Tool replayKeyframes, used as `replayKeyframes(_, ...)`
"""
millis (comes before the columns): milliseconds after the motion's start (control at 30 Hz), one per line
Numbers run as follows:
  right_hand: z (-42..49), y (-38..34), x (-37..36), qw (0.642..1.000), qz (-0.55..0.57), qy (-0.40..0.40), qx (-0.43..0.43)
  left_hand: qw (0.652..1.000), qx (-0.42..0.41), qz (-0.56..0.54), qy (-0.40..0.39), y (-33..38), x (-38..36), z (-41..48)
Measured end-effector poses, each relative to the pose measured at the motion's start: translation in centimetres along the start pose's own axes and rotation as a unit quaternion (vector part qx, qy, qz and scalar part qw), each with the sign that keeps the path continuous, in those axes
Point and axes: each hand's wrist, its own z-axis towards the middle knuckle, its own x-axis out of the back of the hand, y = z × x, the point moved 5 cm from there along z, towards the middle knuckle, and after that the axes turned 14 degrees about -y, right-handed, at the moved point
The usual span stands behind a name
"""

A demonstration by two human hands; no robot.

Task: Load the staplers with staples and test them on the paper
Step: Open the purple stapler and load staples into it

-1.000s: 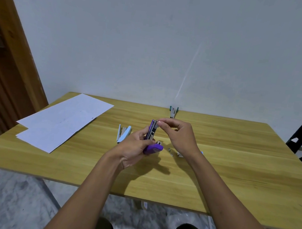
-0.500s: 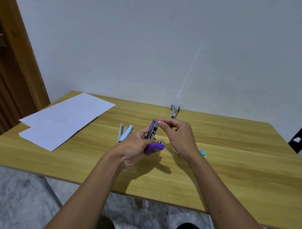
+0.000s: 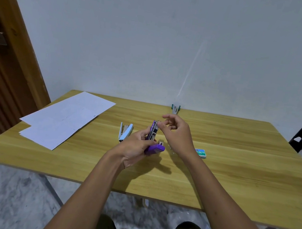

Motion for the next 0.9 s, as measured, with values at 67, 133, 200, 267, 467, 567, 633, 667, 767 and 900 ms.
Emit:
replayKeyframes(67,-0.3,0.2,0.0,1.000,0.000,0.023,-0.015,1.000,0.008,-0.014,0.018,-0.1,0.1,0.0)
replayKeyframes(133,-1.0,0.1,0.0,1.000,0.010,0.027,-0.002,0.998,0.017,-0.031,0.053,-0.1,0.4,0.2)
replayKeyframes(200,-1.7,0.0,-0.3,0.998,0.038,-0.031,0.027,0.995,0.023,-0.043,0.086,-0.3,1.1,0.5)
replayKeyframes(267,-2.6,0.0,-0.9,0.990,0.057,-0.119,0.044,0.993,0.027,-0.039,0.107,-0.6,1.9,0.7)
replayKeyframes(467,-3.1,-0.3,-1.5,0.989,0.084,-0.105,0.058,0.991,0.029,-0.032,0.125,-1.1,2.0,0.8)
replayKeyframes(567,-2.4,-0.1,-1.7,0.995,0.065,-0.059,0.054,0.992,0.020,-0.042,0.120,-0.8,1.7,0.6)
replayKeyframes(633,-1.8,0.3,-1.5,0.997,0.055,-0.028,0.036,0.991,0.014,-0.056,0.117,-0.5,1.5,0.4)
replayKeyframes(667,-1.6,0.4,-1.5,0.997,0.062,-0.023,0.028,0.991,0.014,-0.065,0.113,-0.4,1.4,0.3)
replayKeyframes(767,-1.2,0.8,-1.9,0.993,0.112,-0.034,-0.001,0.992,0.018,-0.078,0.100,-0.2,1.2,0.2)
replayKeyframes(900,-0.7,0.8,-3.1,0.989,0.098,-0.103,-0.032,0.994,0.018,-0.071,0.081,-0.1,1.5,-0.1)
